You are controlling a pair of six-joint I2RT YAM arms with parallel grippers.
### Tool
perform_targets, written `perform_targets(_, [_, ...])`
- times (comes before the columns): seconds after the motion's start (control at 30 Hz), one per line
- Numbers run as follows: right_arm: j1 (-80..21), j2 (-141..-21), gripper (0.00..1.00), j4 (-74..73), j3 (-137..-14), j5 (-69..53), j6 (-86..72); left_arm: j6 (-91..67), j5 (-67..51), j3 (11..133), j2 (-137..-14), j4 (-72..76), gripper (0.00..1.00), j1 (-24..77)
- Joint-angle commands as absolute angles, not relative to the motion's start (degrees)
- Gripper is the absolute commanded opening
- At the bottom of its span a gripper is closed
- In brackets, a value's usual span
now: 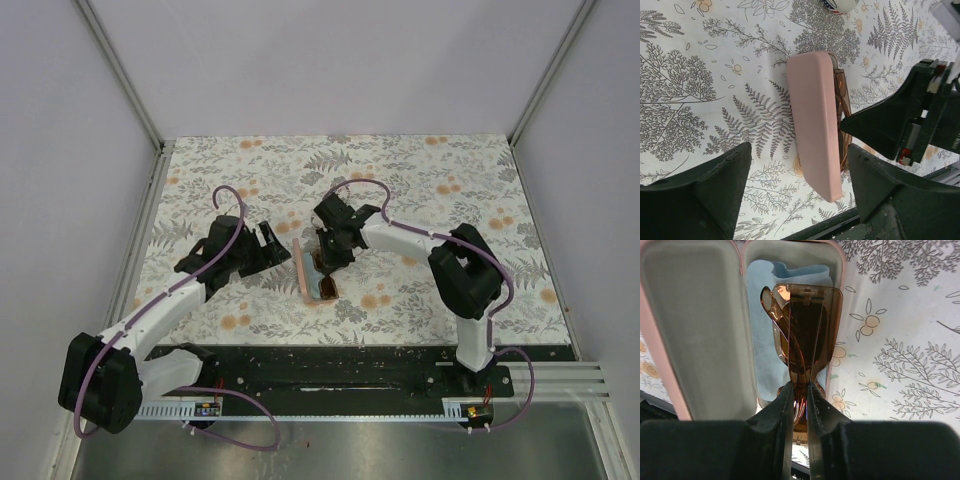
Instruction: Organize the sunglasses
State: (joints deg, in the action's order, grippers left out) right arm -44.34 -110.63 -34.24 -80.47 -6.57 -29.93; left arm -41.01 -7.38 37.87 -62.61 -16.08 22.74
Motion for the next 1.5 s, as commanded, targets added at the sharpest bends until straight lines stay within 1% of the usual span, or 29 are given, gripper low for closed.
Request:
perform_targets(0.0, [-45.5, -112.1, 0.06, -32.3, -83.0, -5.2, -31.5, -41.3, -9.6, 37.3, -61.4, -13.0, 0.8, 22.2])
perform_targets(0.1, [-46.0, -112.9, 0.07, -31.6, -83.1, -4.8, -32.2, -41.7, -10.6, 36.8, -61.7, -12.2, 0.79, 22.3])
perform_targets(0.3, [-46.5, -114.7, 0.06, -31.4, -83.1, -1.6, -33.1, -41.6, -12.7, 35.7, -62.9, -10.0, 0.67, 22.2])
perform_targets(0.5, [-46.8, -115.4, 0.07, -29.1, -82.3, -0.3, -32.3, -41.4, -14.3, 35.2, -64.7, -8.4, 0.61, 22.2])
perform_targets(0.53, [-46.8, -115.6, 0.11, -29.2, -82.4, -0.3, -32.0, -41.2, -14.5, 35.2, -64.9, -8.2, 0.6, 22.3])
perform_targets(0.57, [-46.8, -115.5, 0.18, -29.1, -82.4, -0.3, -31.6, -41.1, -14.8, 35.3, -65.4, -8.1, 0.59, 22.2])
perform_targets(0.63, [-46.8, -114.2, 0.26, -29.3, -81.8, -0.7, -31.6, -41.0, -15.1, 35.7, -66.0, -8.0, 0.57, 22.3])
perform_targets(0.77, [-46.8, -111.1, 0.28, -29.4, -81.4, -1.1, -31.9, -41.0, -16.3, 35.7, -67.8, -6.4, 0.52, 22.2])
perform_targets(0.8, [-46.8, -110.2, 0.3, -29.6, -81.4, -1.3, -31.9, -41.0, -16.5, 35.8, -68.2, -5.9, 0.51, 22.3])
perform_targets(0.87, [-46.8, -108.3, 0.38, -29.9, -81.2, -1.4, -32.1, -41.0, -17.1, 35.9, -69.7, -5.2, 0.48, 22.3])
perform_targets(0.93, [-46.6, -106.4, 0.39, -30.1, -80.9, -1.4, -32.2, -40.8, -17.4, 36.0, -70.6, -4.9, 0.46, 22.2])
perform_targets(1.03, [-46.4, -103.9, 0.48, -31.6, -80.6, -0.4, -32.1, -40.9, -17.4, 35.9, -70.8, -4.3, 0.46, 22.3])
perform_targets(1.1, [-45.8, -101.7, 0.48, -31.6, -79.2, 2.1, -32.3, -41.0, -17.5, 35.9, -70.9, -4.0, 0.46, 22.2])
perform_targets(1.13, [-45.4, -100.8, 0.45, -31.6, -78.1, 3.0, -32.6, -41.0, -17.8, 35.8, -70.9, -3.7, 0.45, 22.2])
perform_targets(1.2, [-44.1, -99.7, 0.34, -31.1, -75.8, 4.7, -33.4, -41.0, -18.2, 36.0, -71.4, -3.3, 0.43, 22.4])
perform_targets(1.27, [-42.3, -99.2, 0.19, -30.2, -72.9, 4.9, -34.3, -41.1, -18.8, 35.8, -71.8, -2.9, 0.41, 22.2])
perform_targets(1.37, [-39.8, -98.8, 0.01, -26.7, -67.5, 3.5, -35.0, -41.2, -19.4, 35.9, -72.5, -2.1, 0.4, 22.5])
perform_targets(1.47, [-38.9, -99.8, 0.0, -22.7, -63.0, 1.1, -35.6, -41.2, -19.9, 35.9, -73.4, -1.5, 0.35, 22.9])
